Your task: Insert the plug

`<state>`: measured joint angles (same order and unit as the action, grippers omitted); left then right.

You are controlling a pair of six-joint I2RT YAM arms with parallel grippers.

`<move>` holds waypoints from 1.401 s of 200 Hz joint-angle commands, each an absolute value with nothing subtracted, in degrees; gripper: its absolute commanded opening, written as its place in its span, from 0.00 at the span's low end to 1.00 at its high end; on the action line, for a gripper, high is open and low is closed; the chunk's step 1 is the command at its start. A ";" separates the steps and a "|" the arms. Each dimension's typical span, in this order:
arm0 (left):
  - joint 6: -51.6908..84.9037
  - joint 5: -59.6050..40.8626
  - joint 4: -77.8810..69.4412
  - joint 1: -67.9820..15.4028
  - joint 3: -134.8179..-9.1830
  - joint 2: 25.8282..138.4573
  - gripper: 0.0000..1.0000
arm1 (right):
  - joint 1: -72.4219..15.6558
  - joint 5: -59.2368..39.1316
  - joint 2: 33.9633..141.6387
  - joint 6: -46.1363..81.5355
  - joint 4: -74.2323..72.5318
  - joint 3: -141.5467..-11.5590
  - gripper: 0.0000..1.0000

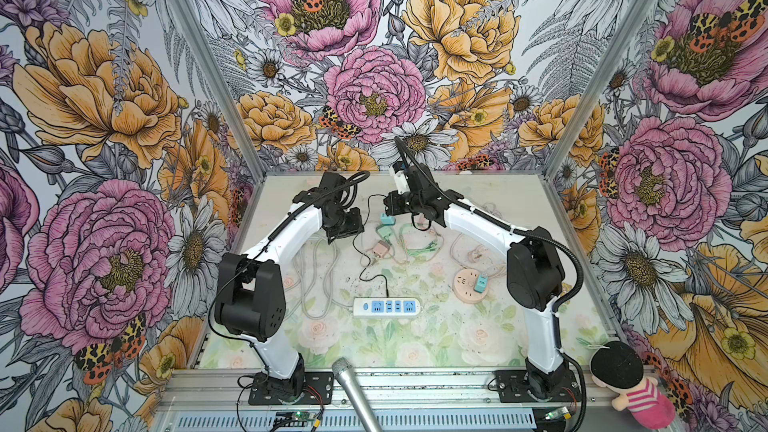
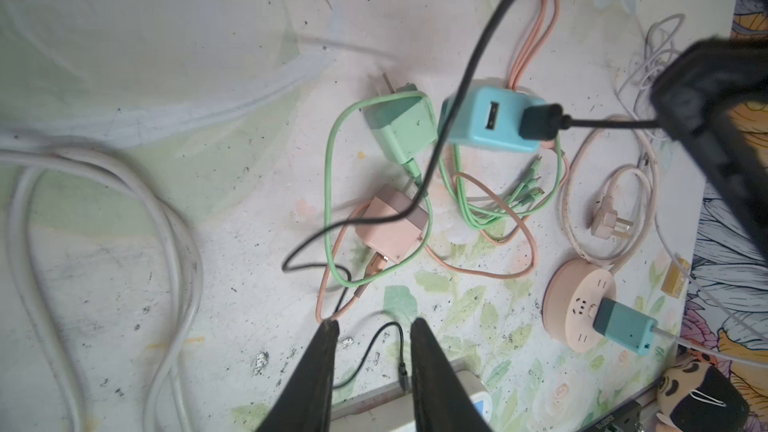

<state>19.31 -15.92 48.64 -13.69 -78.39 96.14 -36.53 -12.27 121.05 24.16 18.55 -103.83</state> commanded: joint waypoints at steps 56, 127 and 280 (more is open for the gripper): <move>21.07 -19.61 41.65 -7.32 -71.87 90.72 0.31 | -42.75 -17.40 135.99 24.22 19.84 -121.99 0.00; 21.69 -20.69 40.78 -6.41 -71.49 90.26 0.30 | -43.93 -19.17 142.32 26.21 19.92 -121.96 0.00; 22.59 -17.37 40.78 -16.21 -76.59 92.41 0.31 | -38.19 -13.29 114.16 20.81 19.74 -93.73 0.46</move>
<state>21.28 -19.27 42.13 -14.55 -73.63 91.72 -39.53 -15.97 118.10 22.68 20.62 -98.17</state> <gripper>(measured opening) 0.313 0.457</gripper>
